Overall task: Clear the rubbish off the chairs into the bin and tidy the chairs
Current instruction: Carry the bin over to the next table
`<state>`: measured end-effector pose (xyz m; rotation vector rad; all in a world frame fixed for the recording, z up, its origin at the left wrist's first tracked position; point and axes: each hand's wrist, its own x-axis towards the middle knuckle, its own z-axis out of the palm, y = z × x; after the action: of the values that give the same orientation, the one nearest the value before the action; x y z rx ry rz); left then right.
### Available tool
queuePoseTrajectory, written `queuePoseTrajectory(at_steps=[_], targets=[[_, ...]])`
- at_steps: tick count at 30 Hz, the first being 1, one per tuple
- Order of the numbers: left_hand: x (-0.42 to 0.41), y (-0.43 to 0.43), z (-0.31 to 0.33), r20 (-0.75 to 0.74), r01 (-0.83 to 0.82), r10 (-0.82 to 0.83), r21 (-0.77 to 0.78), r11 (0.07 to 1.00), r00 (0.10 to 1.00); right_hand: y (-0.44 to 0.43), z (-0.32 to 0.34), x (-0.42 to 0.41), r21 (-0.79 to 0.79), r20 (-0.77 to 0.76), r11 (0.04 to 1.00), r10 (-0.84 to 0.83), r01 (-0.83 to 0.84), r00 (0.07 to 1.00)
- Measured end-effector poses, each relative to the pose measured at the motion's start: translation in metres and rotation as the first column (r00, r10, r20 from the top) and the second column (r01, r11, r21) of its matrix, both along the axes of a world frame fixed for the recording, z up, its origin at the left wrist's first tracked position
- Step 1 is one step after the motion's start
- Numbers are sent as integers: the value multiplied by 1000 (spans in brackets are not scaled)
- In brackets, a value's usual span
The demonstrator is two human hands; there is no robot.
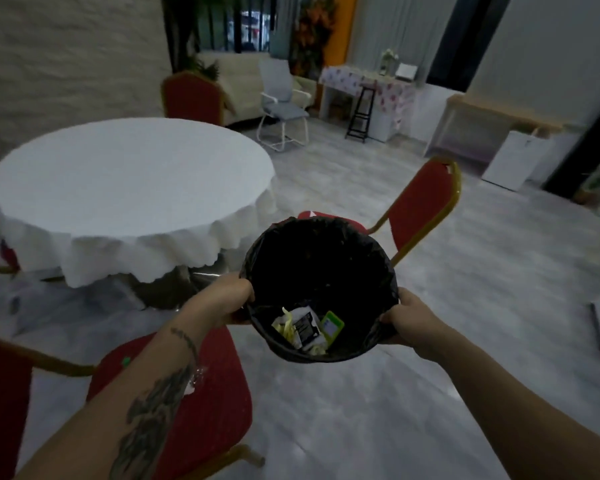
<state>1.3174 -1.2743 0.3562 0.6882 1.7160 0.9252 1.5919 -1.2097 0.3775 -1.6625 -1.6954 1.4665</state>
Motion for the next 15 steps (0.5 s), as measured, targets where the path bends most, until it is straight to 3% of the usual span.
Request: queuePoseTrajectory(at_steps=[4, 12, 15], targets=[[-16, 50, -20, 42, -93, 93, -13, 996, 995, 75, -26, -21, -10, 54, 999, 42, -42, 998], [-19, 125, -69, -52, -205, 201, -72, 976, 978, 206, -90, -55, -96, 137, 987, 140, -128, 981], [-18, 157, -107, 2, -275, 278, -132, 952, 961, 256, -134, -66, -164, 133, 972, 190, -168, 973]])
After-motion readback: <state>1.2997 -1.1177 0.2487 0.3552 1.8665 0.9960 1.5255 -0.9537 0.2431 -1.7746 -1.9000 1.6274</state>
